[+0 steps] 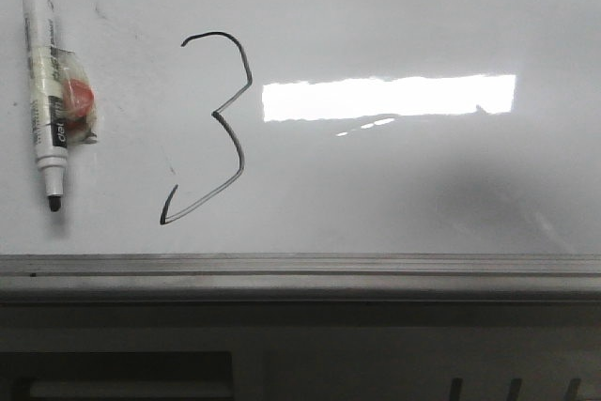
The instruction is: Write number 3 on whiteboard
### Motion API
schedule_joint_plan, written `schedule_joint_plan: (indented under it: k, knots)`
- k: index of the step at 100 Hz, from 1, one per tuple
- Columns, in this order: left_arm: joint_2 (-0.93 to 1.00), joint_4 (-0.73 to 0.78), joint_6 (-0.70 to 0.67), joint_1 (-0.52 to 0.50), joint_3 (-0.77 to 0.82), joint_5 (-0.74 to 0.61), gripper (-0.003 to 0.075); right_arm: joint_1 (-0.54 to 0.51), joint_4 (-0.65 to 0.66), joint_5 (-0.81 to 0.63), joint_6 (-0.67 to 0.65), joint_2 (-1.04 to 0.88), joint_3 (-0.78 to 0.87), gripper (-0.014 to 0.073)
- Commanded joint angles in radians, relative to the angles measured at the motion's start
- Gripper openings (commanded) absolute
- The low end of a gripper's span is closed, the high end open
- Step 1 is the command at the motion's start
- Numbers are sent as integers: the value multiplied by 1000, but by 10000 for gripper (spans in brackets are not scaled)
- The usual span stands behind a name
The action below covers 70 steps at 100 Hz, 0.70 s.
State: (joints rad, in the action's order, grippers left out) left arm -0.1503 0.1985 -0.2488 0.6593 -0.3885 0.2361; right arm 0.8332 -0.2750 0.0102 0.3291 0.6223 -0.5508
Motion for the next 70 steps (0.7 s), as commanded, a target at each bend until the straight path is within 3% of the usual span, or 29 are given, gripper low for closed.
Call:
schedule_joint_plan:
  k: [1, 28, 70]
  knots:
    - [43, 48, 0, -5, 2, -47, -20, -5, 4, -157, 42, -98, 88, -64]
    - [140, 63, 0, -5, 95, -15, -20, -5, 5, -125, 44, -312, 334, -64]
    - [140, 52, 0, -3, 95, -37, -20, -5, 5, -136, 44, -340, 344, -64]
